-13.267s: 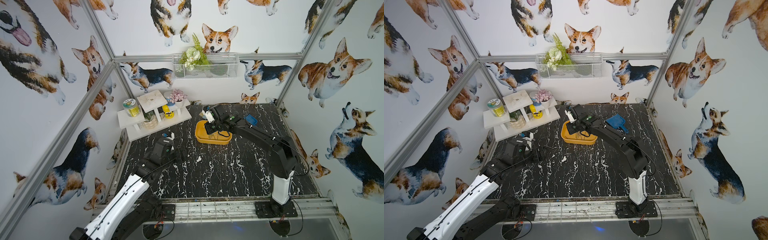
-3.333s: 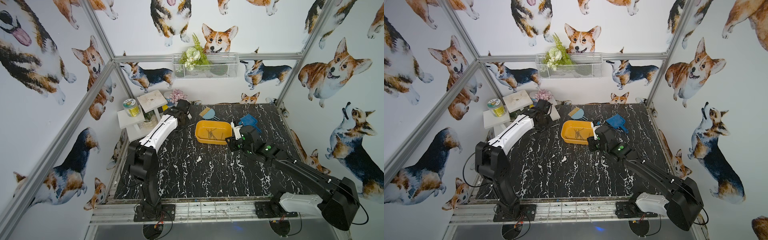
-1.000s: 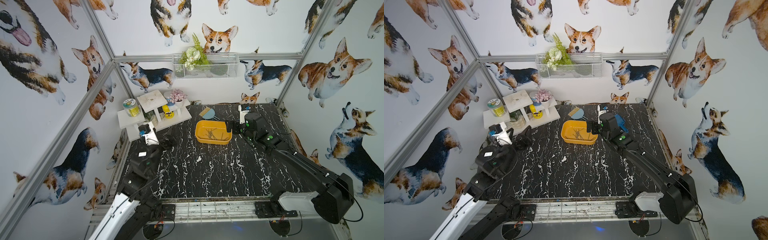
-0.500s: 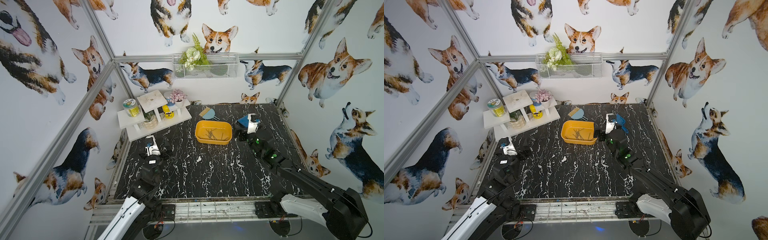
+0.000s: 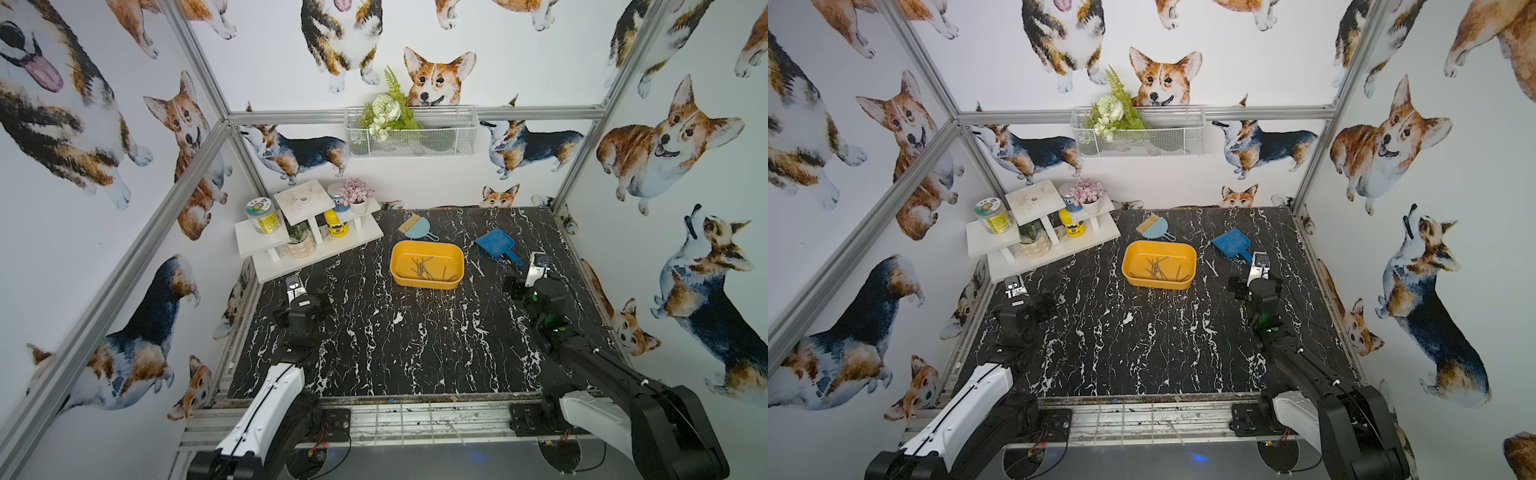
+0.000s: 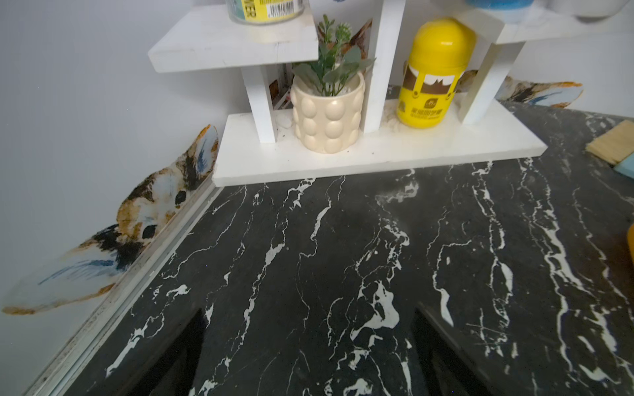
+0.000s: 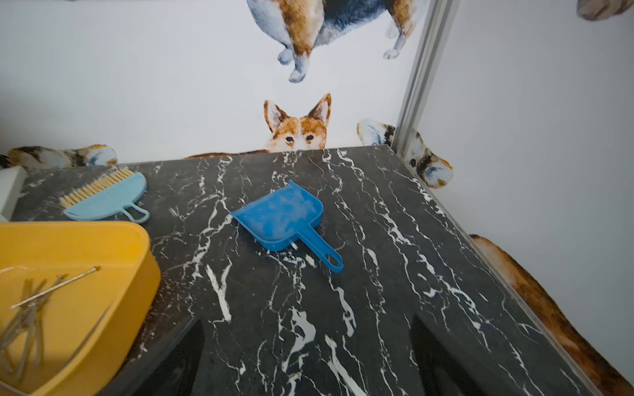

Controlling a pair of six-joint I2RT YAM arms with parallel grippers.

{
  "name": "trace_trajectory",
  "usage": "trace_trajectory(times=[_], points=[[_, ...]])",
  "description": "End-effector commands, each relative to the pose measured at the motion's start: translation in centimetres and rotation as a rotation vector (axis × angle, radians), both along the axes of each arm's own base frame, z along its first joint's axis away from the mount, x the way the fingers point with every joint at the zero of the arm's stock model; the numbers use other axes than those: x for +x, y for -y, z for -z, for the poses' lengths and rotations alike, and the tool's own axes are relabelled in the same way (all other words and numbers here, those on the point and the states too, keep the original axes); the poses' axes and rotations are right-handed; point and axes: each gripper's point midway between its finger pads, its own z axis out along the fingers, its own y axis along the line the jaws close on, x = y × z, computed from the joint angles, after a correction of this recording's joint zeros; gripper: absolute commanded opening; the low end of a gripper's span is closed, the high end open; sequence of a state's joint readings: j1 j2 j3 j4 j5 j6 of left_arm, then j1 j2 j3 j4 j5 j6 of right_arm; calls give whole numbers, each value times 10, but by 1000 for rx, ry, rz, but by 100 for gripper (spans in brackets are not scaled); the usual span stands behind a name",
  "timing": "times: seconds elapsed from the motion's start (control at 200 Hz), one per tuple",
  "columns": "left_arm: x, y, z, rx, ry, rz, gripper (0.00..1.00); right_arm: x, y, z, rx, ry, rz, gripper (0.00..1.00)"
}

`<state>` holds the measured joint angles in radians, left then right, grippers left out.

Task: Put the nails on the desktop into the storage box
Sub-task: Reset both arms

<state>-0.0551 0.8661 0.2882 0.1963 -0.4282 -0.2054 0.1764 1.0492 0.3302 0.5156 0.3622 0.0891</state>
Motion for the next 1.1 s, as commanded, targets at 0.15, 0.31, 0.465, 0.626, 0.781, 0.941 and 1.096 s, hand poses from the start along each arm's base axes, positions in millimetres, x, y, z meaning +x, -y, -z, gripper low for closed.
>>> trace_trajectory(times=[0.15,0.31,0.465,0.626,0.781,0.941,1.096], points=[[27,6,-4,-6,136,78,100,0,1,17,-32,77,-15,100],[41,11,-2,17,203,118,100,12,-2,25,-32,80,-53,100],[54,11,-7,39,259,125,100,16,2,27,-65,108,-86,100],[65,17,-5,56,291,163,100,10,14,33,5,136,-79,100],[65,19,4,60,309,180,100,8,15,35,5,151,-79,100],[70,21,7,70,299,191,100,7,15,33,3,159,-76,100],[77,22,12,60,262,198,100,8,15,35,0,155,-76,100]])
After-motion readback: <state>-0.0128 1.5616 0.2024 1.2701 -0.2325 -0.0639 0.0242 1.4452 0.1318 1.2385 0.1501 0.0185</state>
